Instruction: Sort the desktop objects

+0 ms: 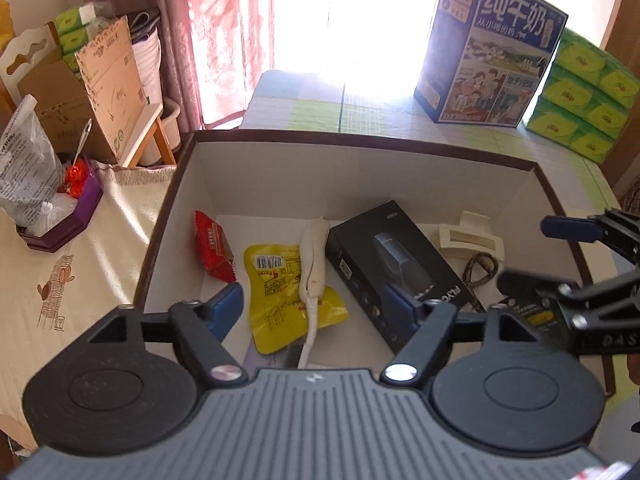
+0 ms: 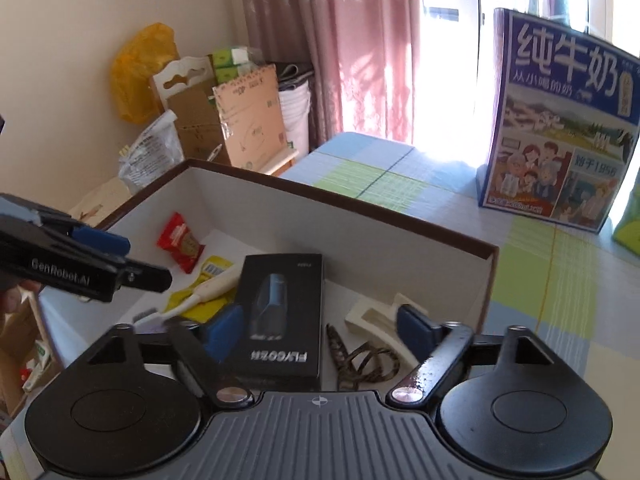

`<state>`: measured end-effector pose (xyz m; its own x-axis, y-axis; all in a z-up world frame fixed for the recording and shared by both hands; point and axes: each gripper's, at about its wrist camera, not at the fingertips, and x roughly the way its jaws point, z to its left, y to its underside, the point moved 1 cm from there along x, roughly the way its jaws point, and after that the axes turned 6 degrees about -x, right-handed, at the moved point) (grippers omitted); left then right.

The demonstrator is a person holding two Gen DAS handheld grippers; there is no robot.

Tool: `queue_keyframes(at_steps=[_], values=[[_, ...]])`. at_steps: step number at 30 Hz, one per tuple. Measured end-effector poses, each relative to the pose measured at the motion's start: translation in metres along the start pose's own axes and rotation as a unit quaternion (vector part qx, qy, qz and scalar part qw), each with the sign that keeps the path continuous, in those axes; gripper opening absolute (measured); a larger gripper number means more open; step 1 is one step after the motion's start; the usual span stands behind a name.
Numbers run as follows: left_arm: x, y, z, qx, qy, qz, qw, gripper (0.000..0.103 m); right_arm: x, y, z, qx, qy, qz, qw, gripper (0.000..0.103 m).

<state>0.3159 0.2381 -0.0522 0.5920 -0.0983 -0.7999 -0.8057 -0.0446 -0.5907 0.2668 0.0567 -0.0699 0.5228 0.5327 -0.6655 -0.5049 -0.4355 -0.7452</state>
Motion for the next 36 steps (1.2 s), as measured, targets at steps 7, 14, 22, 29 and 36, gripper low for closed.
queue_keyframes(at_steps=[7,14,22,29,36], values=[[-0.036,0.019,-0.007,0.006,-0.016,-0.032,0.9993,0.089,-0.04,0.017,0.014,-0.01,0.006,-0.016,1.0,0.101],[-0.069,0.04,-0.02,0.002,-0.018,-0.059,0.9981,0.096,-0.069,0.029,0.023,-0.002,0.013,-0.006,1.0,0.101],[-0.103,0.068,-0.032,-0.009,-0.022,-0.085,0.9961,0.1,-0.105,0.05,0.038,-0.013,0.034,-0.008,0.999,0.101],[-0.129,0.096,-0.044,-0.024,-0.029,-0.094,0.9948,0.1,-0.133,0.075,0.045,-0.01,0.029,0.005,1.0,0.101],[-0.148,0.119,-0.062,-0.037,-0.032,-0.094,0.9944,0.1,-0.158,0.096,0.05,-0.012,0.023,0.019,0.999,0.101]])
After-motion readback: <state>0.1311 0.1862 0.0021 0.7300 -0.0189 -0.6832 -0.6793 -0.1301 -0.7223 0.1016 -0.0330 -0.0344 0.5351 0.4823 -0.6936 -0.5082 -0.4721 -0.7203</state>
